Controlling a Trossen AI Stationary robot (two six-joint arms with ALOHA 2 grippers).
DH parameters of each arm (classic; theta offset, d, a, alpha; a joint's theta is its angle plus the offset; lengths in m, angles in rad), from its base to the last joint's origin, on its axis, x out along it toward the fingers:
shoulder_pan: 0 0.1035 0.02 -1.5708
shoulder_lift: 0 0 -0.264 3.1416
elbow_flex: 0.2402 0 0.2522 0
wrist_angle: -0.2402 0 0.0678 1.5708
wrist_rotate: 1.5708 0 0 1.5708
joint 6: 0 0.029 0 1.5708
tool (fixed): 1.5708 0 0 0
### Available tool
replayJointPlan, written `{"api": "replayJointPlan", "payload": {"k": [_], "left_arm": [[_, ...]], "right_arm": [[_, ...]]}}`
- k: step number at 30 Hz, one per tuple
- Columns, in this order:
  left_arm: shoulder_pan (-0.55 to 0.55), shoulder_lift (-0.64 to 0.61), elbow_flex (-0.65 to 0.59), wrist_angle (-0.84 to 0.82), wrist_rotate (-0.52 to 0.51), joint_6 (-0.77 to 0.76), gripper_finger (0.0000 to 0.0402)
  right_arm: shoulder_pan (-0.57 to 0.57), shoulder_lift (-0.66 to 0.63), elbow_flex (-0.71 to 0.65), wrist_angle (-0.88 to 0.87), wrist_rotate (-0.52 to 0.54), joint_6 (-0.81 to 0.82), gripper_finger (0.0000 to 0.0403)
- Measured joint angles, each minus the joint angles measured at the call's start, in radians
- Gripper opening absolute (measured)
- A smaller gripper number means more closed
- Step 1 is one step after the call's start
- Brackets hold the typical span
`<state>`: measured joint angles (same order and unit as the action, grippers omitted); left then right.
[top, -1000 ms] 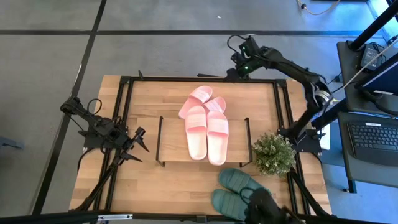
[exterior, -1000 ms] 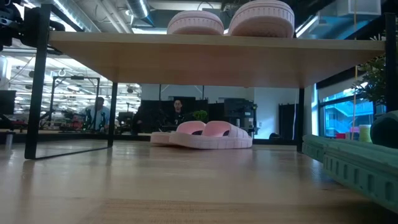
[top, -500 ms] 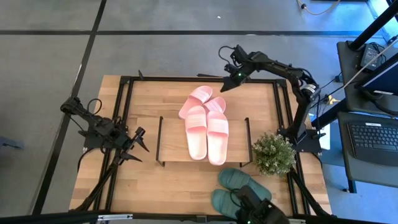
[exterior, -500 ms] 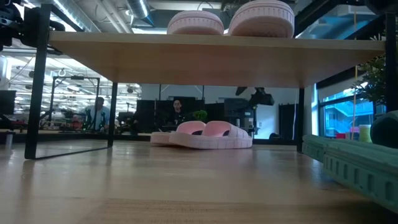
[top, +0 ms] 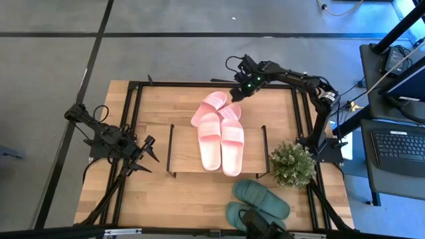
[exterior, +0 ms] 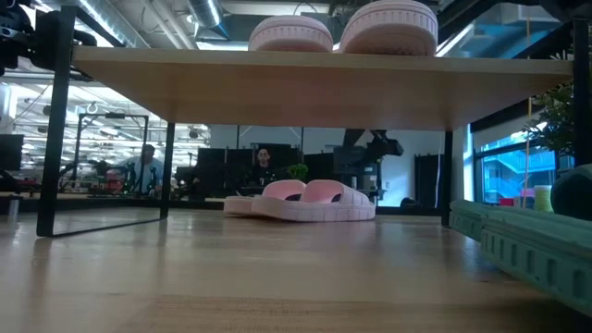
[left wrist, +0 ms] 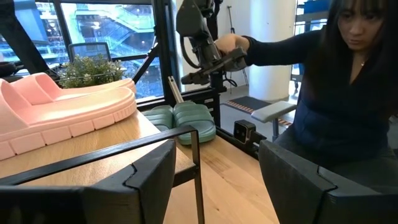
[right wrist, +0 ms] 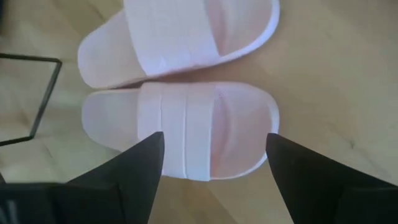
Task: Pick and place slides into the shelf
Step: Put the pink slipper under the shelf
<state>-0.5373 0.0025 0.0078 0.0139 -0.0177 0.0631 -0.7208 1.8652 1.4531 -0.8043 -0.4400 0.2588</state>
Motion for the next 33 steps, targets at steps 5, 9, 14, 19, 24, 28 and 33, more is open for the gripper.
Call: {"api": "replayJointPlan", "payload": {"k": [5,9,14,19,24,28,33], "left_arm": [[0.0,0.0,0.0,-0.001,0.0,0.002,0.0221],[0.0,0.0,0.0,-0.002,0.0,0.024,0.0221],[0.0,0.0,0.0,-0.002,0.0,0.027,0.0221],[0.0,0.0,0.0,-0.002,0.0,0.028,0.0221],[0.0,0.0,0.0,-0.002,0.0,0.028,0.0221],[0.0,0.0,0.0,-0.002,0.0,0.029,0.0221],[0.0,0.0,0.0,-0.002,0.0,0.028,0.0221]], "right_arm": [[0.0,0.0,-0.041,0.013,0.003,0.004,0.0282],[0.0,0.0,-0.091,0.092,0.003,0.05,0.0282],[0.005,0.0,-0.139,0.143,0.003,0.055,0.0282],[0.011,0.0,-0.178,0.166,0.004,0.078,0.0282],[0.028,0.0,-0.197,0.217,0.004,0.079,0.0282],[0.044,0.0,-0.201,0.25,0.004,0.101,0.0282],[0.061,0.0,-0.201,0.256,0.003,0.104,0.0282]]}}
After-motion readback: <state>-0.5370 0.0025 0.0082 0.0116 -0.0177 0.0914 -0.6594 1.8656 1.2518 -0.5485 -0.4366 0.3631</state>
